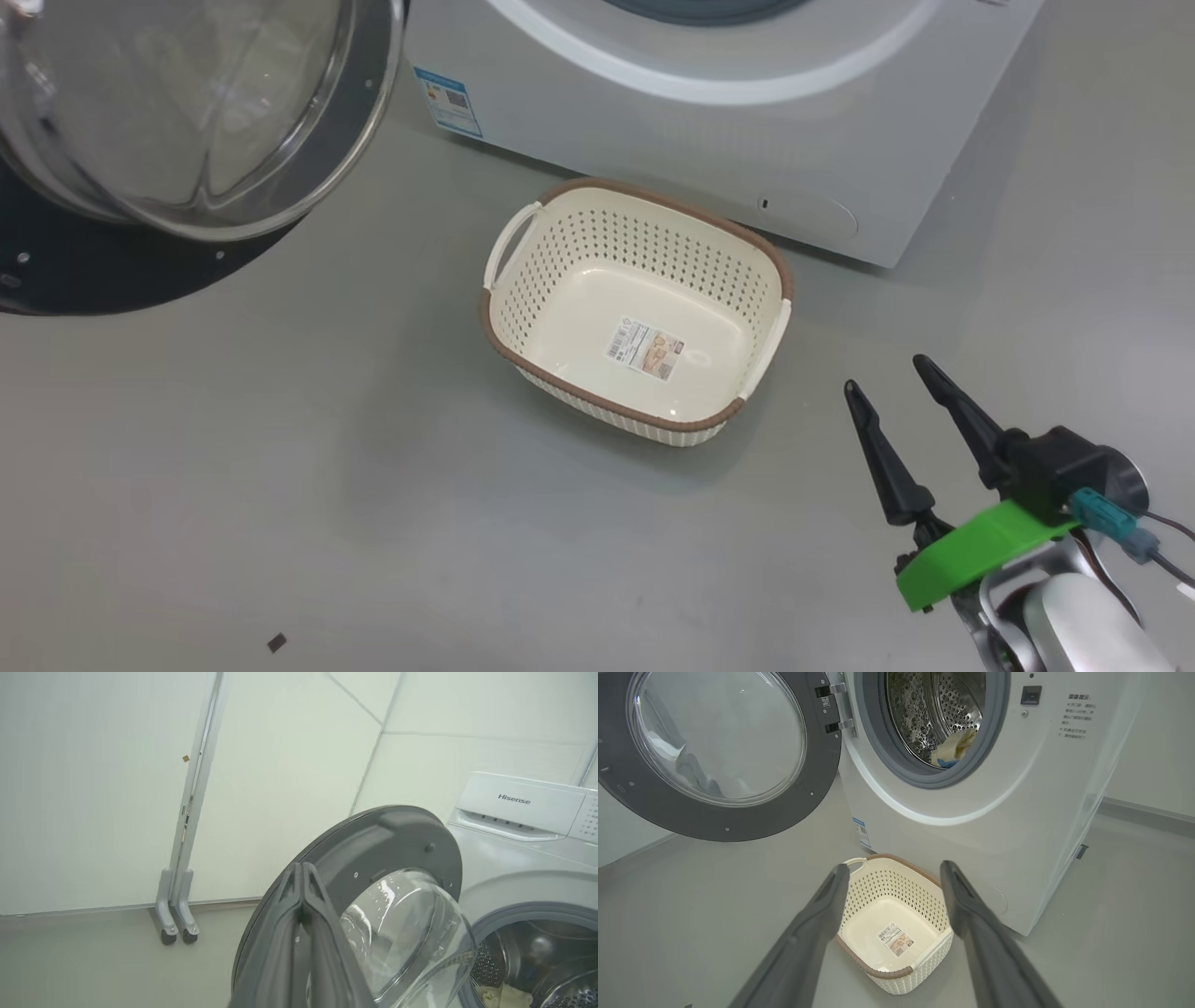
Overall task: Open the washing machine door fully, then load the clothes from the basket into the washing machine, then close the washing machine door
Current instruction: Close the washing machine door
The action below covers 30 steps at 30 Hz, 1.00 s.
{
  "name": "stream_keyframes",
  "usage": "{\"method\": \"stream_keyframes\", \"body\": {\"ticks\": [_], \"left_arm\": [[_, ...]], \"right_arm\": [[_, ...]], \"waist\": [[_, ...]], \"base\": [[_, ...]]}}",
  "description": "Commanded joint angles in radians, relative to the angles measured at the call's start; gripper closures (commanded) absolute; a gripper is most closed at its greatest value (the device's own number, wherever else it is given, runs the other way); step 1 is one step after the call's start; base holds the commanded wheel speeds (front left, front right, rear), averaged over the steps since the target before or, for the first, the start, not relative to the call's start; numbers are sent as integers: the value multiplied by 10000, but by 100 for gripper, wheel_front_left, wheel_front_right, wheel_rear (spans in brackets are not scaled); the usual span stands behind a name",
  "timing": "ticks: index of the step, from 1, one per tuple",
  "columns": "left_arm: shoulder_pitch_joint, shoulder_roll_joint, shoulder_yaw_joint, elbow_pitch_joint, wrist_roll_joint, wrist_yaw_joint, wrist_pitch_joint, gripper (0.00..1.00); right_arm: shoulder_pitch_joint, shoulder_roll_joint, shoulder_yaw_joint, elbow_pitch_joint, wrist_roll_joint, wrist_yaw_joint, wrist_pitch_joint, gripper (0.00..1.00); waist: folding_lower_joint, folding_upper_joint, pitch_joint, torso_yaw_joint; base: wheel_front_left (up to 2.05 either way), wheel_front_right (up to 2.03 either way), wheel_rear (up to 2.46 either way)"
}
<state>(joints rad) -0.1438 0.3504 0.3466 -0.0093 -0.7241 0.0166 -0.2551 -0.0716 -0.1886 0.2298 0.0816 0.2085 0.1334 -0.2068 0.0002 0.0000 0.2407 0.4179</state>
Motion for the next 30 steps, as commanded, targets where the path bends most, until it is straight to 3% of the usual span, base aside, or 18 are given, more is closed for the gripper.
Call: {"method": "stream_keyframes", "body": {"ticks": [1, 2, 6, 12, 18, 24, 30], "left_arm": [[-714, 727, 744, -79, -300, -98, 30, 100], [-1312, 1093, 1256, 383, -1068, -290, 282, 100], [-2583, 1964, 1919, 1557, -2372, -488, 1118, 100], [-4744, 2890, 2402, 4086, -4228, -104, 2733, 100], [-6362, 3780, 2698, 6775, -4990, 597, 3574, 100], [-7133, 4218, 2918, 8697, -5370, 853, 3922, 100], [-7665, 4382, 2964, 9645, -5629, 543, 4227, 100]], "right_arm": [[-296, -189, 172, -389, -65, -27, 68, 0], [-334, -281, 211, -488, -72, -27, 129, 0], [-502, -410, 204, -738, -102, -27, 261, 0], [-624, -550, 263, -988, -173, -27, 436, 0], [-759, -718, 264, -1175, -195, -27, 543, 0], [-784, -797, 238, -1333, -244, -27, 613, 0], [-777, -811, 213, -1435, -264, -27, 655, 0]], "waist": [[-2, 0, 193, -194], [-2, 0, 323, -325], [-2, 0, 675, -604], [-2, 0, 1195, -959], [-2, 0, 1591, -1340], [-2, 0, 1846, -1634], [-2, 0, 2008, -1822]], "base": [[0, 0, 0], [0, 0, 0], [0, 0, 0], [0, 0, 0], [0, 0, 0], [0, 0, 0], [0, 0, 0]]}}
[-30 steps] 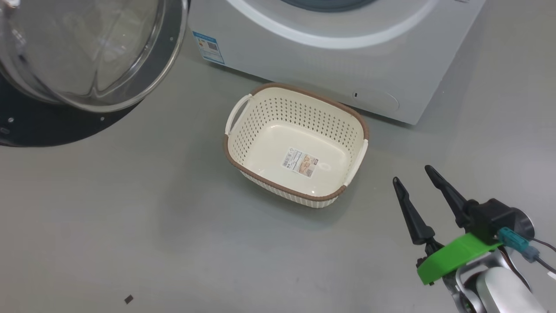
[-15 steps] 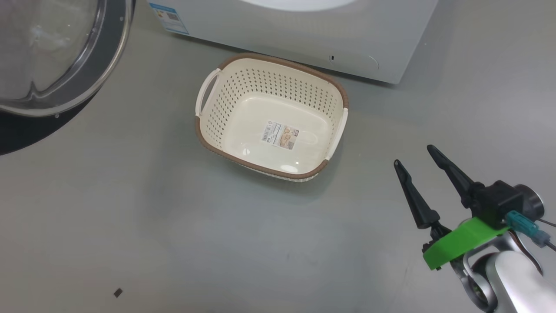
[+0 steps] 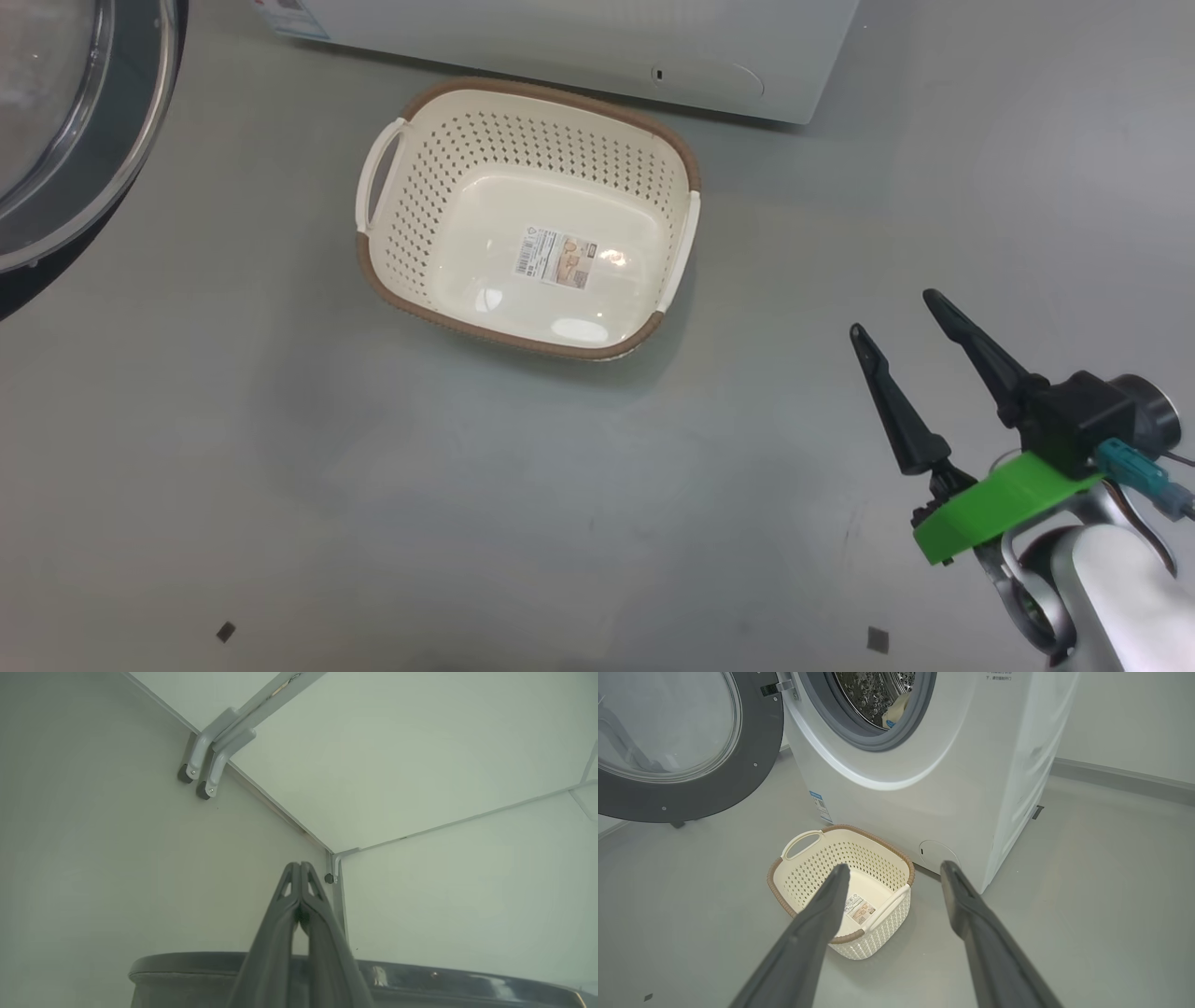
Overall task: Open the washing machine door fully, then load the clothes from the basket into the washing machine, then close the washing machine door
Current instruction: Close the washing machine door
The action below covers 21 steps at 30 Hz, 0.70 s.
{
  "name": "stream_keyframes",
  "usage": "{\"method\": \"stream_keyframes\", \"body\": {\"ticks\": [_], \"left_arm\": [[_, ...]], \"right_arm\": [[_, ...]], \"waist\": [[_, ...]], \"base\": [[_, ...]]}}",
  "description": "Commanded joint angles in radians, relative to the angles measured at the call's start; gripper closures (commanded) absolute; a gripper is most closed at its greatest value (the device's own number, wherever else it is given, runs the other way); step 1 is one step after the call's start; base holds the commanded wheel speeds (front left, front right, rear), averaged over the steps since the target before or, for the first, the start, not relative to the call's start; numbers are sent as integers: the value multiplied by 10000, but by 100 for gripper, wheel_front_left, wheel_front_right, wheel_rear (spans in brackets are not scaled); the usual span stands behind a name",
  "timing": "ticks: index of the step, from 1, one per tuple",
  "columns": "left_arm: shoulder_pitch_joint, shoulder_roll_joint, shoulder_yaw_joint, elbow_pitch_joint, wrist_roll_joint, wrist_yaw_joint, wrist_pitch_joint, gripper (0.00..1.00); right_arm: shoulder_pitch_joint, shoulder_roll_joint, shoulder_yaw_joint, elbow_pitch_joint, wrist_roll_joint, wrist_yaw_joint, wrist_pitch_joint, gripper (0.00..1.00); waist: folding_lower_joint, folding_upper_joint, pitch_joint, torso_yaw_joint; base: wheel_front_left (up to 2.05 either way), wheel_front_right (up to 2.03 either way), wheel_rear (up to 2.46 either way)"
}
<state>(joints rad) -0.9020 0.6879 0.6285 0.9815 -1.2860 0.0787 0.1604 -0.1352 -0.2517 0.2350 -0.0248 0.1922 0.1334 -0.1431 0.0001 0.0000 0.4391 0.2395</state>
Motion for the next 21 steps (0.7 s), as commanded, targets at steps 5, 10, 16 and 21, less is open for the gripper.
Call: {"method": "stream_keyframes", "body": {"ticks": [5, 10, 16, 21], "left_arm": [[-165, 1127, 176, 154, -63, -292, 122, 100], [-325, 977, 13, 354, -89, -570, 378, 100], [-481, 778, -207, 353, -162, -879, 951, 100], [-442, 660, -356, 344, -139, -951, 1239, 100]], "right_arm": [[-143, -157, 137, -401, -108, -27, 28, 0], [-81, -162, 45, -450, -139, -27, 69, 0], [-114, -130, 84, -541, -199, -27, 154, 0], [-95, -171, 62, -575, -197, -27, 177, 0]], "waist": [[-1, 0, 32, -139], [-1, 0, 41, -121], [-1, 0, 70, -87], [-1, 0, 106, -74]], "base": [[0, 0, 0], [0, 0, 0], [0, 0, 0], [0, 0, 0]]}}
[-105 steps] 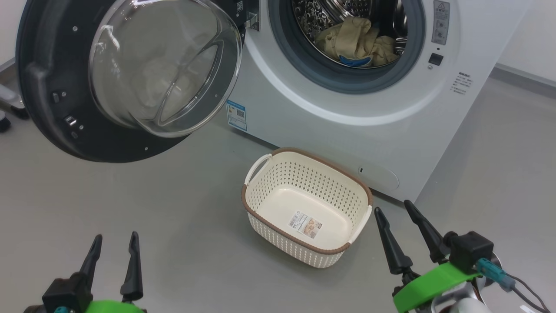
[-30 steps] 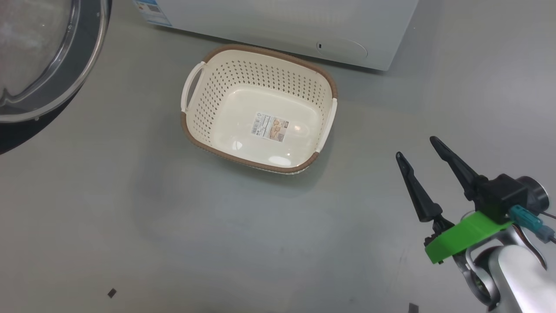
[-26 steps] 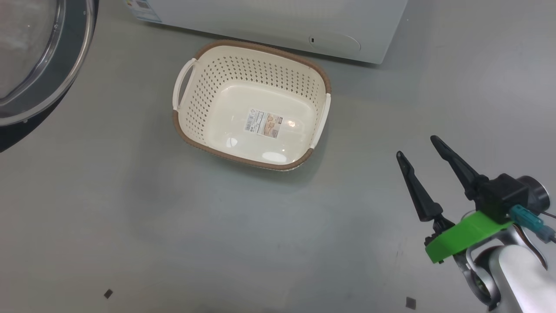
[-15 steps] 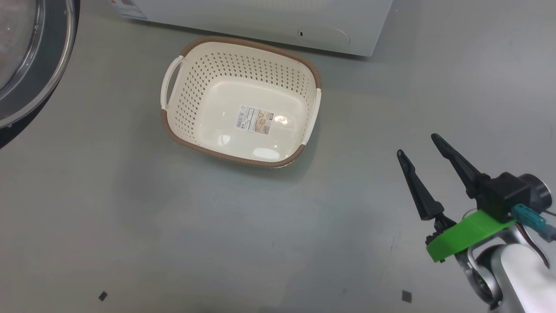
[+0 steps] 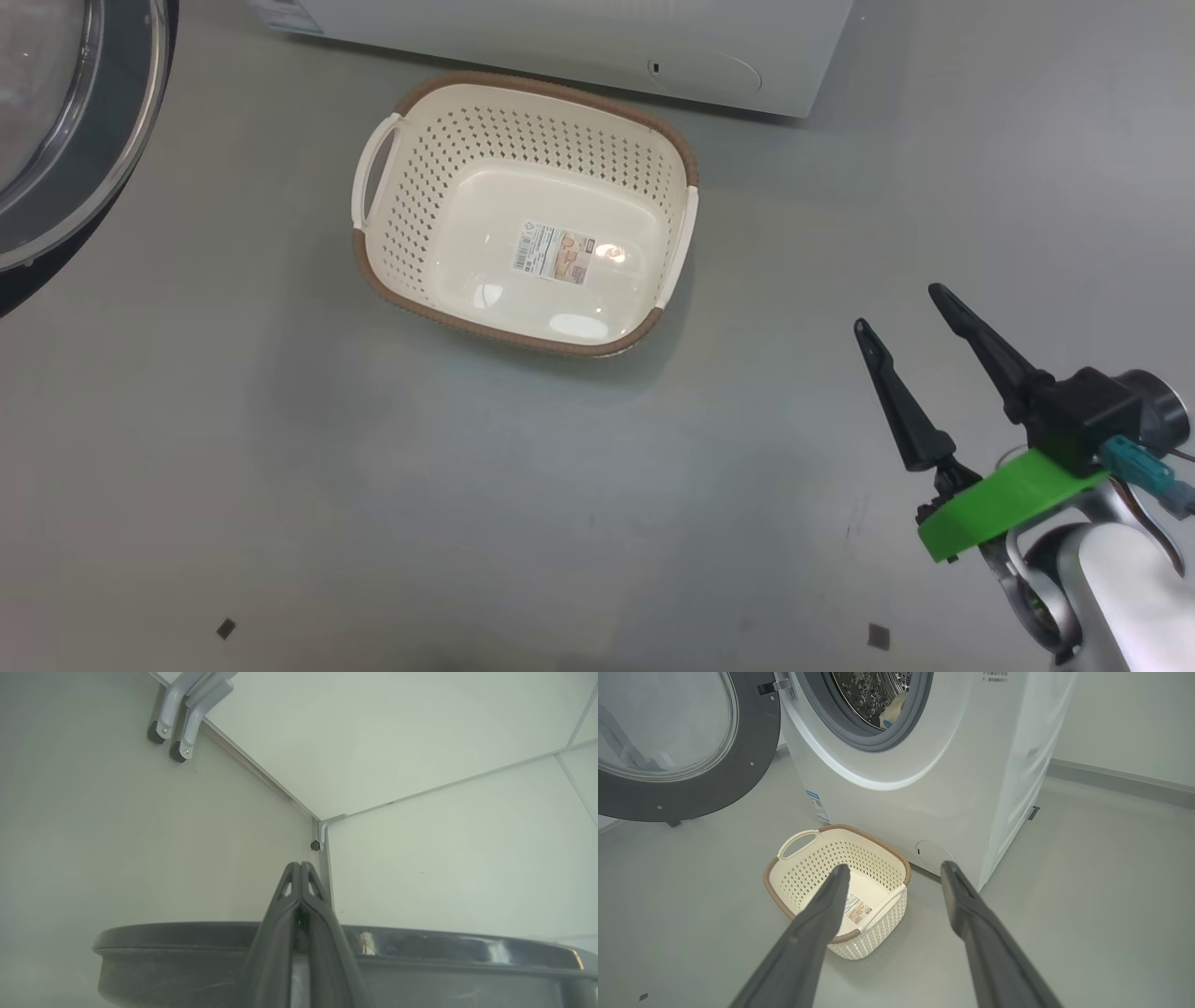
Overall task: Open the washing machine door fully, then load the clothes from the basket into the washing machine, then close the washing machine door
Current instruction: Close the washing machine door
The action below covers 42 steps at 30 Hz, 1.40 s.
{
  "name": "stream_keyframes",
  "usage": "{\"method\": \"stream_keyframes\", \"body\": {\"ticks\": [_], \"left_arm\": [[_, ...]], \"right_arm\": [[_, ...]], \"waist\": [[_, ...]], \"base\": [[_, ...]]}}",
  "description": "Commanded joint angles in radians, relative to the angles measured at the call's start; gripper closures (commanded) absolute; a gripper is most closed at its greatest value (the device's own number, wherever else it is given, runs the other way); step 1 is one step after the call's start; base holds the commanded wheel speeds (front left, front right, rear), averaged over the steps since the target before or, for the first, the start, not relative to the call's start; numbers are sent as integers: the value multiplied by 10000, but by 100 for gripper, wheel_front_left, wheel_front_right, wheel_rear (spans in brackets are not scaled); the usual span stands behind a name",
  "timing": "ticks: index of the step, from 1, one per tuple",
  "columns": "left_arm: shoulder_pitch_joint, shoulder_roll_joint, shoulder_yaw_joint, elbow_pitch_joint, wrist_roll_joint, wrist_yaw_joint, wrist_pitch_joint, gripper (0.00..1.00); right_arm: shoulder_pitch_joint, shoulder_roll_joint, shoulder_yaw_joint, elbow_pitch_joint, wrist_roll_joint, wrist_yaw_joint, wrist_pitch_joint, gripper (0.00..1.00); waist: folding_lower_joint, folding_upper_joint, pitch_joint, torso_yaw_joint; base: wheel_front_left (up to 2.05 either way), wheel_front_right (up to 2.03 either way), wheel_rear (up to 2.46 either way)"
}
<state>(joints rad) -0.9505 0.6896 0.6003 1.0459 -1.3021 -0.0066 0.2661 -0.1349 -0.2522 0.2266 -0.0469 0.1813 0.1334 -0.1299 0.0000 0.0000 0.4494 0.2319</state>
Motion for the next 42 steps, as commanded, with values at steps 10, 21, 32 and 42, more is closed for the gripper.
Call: {"method": "stream_keyframes", "body": {"ticks": [10, 21, 32, 42], "left_arm": [[364, 522, -557, -430, 153, -329, 1252, 100], [1008, 592, -922, -670, 199, -755, 2432, 100], [1346, 606, -1057, -876, 47, -1025, 3234, 100], [1700, 352, -1360, -1565, -352, -1206, 4682, 100]], "right_arm": [[-110, -121, 137, -329, -85, -27, 43, 0], [-170, -11, 192, -110, -27, -27, -54, 0], [-189, 55, 217, 35, 0, -27, -128, 0], [-195, 266, 279, 312, 59, -27, -302, 0]], "waist": [[0, 0, -55, 6], [0, 0, -306, 18], [0, 0, -471, 60], [0, 0, -866, 124]], "base": [[0, 0, 0], [0, 0, 0], [0, 0, 0], [0, 0, 0]]}}
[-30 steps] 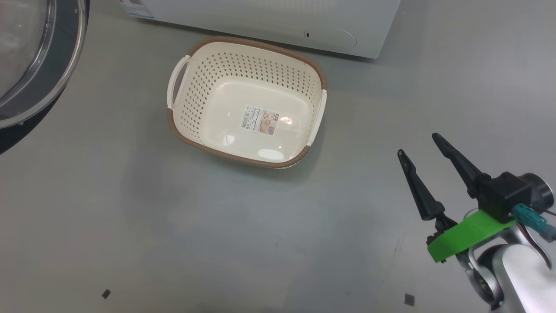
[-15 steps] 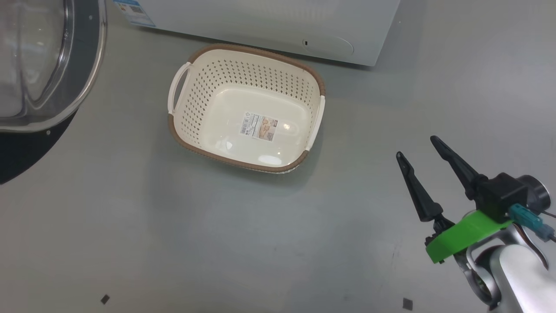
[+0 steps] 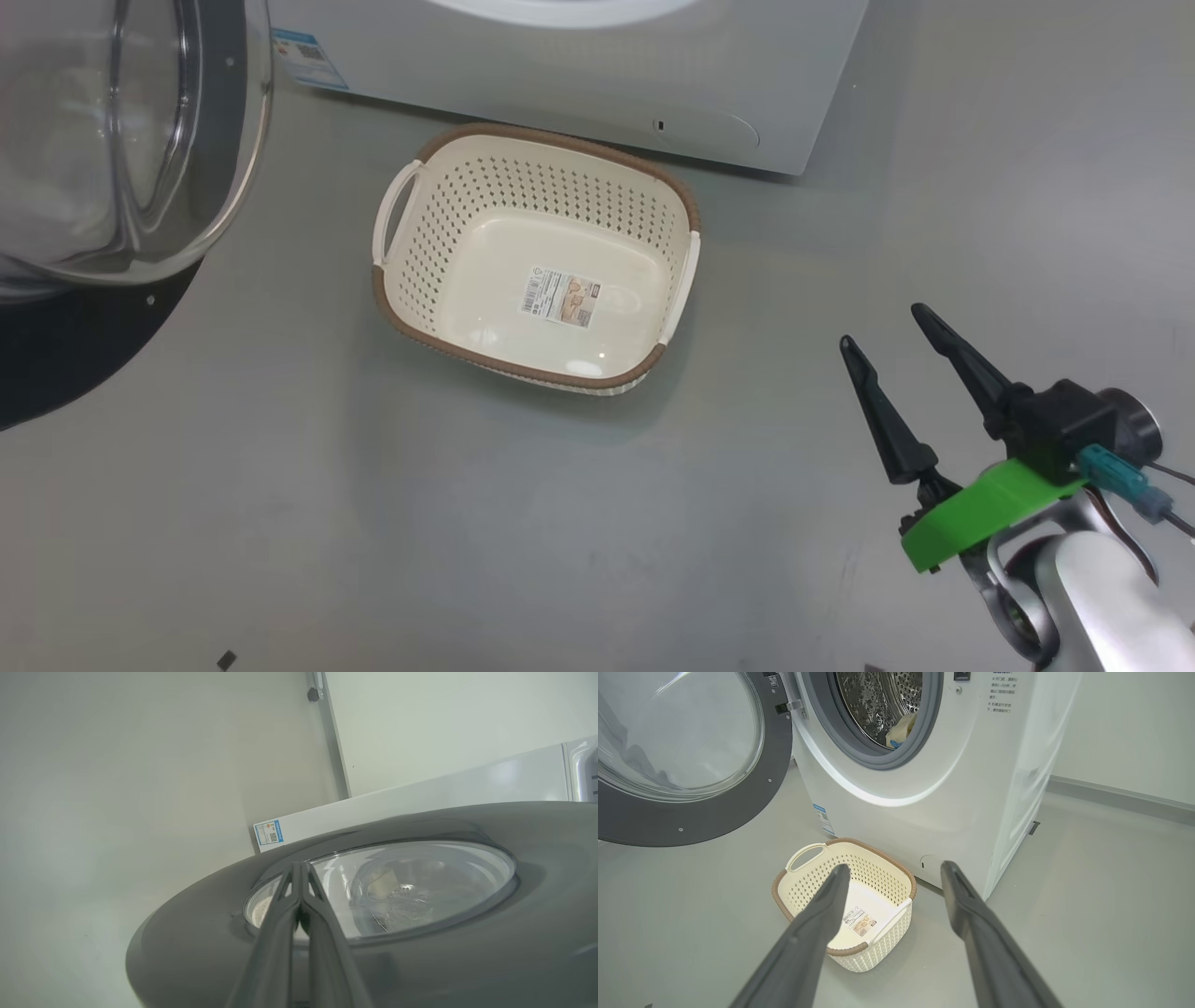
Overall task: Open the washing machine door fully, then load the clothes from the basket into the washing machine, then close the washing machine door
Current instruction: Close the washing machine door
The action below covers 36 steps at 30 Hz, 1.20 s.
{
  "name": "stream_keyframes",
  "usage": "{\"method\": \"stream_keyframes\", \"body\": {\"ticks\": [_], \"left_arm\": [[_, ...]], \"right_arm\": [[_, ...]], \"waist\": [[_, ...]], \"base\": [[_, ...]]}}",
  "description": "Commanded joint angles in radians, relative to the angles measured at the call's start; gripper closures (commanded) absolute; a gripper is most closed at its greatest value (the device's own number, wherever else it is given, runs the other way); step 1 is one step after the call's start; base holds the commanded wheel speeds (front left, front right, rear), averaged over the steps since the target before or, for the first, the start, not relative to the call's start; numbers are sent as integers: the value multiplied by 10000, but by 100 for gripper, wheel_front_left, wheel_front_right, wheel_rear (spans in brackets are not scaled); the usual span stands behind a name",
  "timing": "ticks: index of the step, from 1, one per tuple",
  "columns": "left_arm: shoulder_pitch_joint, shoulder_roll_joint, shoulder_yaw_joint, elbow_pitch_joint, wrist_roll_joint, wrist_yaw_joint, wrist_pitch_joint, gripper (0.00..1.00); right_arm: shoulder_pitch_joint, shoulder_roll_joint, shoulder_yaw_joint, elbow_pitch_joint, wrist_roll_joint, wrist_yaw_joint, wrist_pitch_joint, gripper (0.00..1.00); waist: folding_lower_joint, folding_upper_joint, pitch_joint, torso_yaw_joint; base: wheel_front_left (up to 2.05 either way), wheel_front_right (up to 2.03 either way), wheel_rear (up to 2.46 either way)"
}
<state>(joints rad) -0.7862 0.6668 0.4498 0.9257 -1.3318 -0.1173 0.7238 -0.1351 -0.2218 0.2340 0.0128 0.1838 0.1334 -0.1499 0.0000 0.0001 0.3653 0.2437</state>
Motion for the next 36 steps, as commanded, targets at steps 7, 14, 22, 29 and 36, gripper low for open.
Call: {"method": "stream_keyframes", "body": {"ticks": [7, 14, 22, 29, 36], "left_arm": [[524, 36, -56, -1713, -565, -130, 1083, 100], [1054, -451, -437, -2996, -841, -132, 1868, 100], [1567, -1159, -763, -4124, -1214, -133, 2547, 100], [2050, -1798, -979, -5234, -1522, -116, 2912, 100], [2388, -2449, -1307, -6060, -1598, 136, 3024, 100]], "right_arm": [[-178, 104, 198, -43, 90, -27, -263, 0], [-176, 273, 265, 150, 153, -27, -431, 0], [-180, 434, 341, 483, 218, -27, -631, 0], [-163, 522, 391, 710, 294, -27, -766, 0], [-159, 659, 478, 945, 336, -27, -877, 0]], "waist": [[0, -1, -365, 68], [0, -1, -648, 5], [0, -1, -915, -109], [0, -1, -1158, -225], [0, -1, -1397, -363]], "base": [[0, 0, 0], [0, 0, 0], [0, 0, 0], [0, 0, 0], [0, 0, 0]]}}
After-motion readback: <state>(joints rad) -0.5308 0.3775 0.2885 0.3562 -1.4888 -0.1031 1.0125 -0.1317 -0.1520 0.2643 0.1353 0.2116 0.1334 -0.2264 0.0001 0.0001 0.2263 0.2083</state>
